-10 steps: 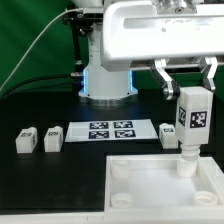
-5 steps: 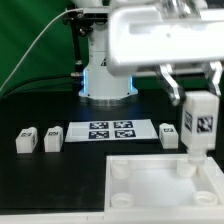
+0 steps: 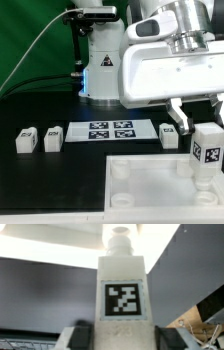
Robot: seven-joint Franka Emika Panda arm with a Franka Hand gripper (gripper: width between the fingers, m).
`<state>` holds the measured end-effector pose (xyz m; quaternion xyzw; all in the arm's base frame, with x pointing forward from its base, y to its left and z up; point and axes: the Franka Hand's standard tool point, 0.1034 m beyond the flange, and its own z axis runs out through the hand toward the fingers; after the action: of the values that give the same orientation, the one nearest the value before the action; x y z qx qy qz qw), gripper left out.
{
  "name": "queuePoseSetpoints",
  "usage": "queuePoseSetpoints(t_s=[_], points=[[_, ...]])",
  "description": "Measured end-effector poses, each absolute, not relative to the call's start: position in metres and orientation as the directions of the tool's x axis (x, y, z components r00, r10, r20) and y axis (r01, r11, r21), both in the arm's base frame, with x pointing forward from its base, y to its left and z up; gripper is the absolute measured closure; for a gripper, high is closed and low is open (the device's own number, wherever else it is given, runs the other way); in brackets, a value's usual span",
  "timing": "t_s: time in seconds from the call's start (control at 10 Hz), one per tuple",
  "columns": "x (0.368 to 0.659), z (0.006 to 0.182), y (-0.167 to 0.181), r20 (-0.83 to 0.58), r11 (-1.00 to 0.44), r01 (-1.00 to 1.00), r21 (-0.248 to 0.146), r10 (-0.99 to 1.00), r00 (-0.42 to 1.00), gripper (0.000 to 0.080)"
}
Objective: Assemble one leg
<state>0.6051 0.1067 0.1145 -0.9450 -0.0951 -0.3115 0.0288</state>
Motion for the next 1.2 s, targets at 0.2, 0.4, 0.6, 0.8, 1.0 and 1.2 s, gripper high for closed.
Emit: queuePoseSetpoints(t_s=[0.2, 0.4, 0.6, 0.8, 1.0, 1.2], points=[[0.604, 0.108, 0.112, 0.583, -0.979, 0.203, 0.001, 0.165, 0.795, 0.0508], [0.608, 0.107, 0.112, 0.584, -0.98, 0.201, 0.0, 0.163, 0.795, 0.0508], [0.611, 0.108, 0.113, 0.584, -0.979, 0.202, -0.001, 0.163, 0.795, 0.0508], [0.612, 0.101, 0.114, 0.582, -0.98, 0.201, -0.003, 0.162, 0.797, 0.0508], [0.609, 0.091, 0.113, 0.572, -0.98, 0.199, -0.004, 0.161, 0.804, 0.0508], [0.609, 0.088, 0.111, 0.581, -0.98, 0.197, -0.001, 0.159, 0.798, 0.0508]])
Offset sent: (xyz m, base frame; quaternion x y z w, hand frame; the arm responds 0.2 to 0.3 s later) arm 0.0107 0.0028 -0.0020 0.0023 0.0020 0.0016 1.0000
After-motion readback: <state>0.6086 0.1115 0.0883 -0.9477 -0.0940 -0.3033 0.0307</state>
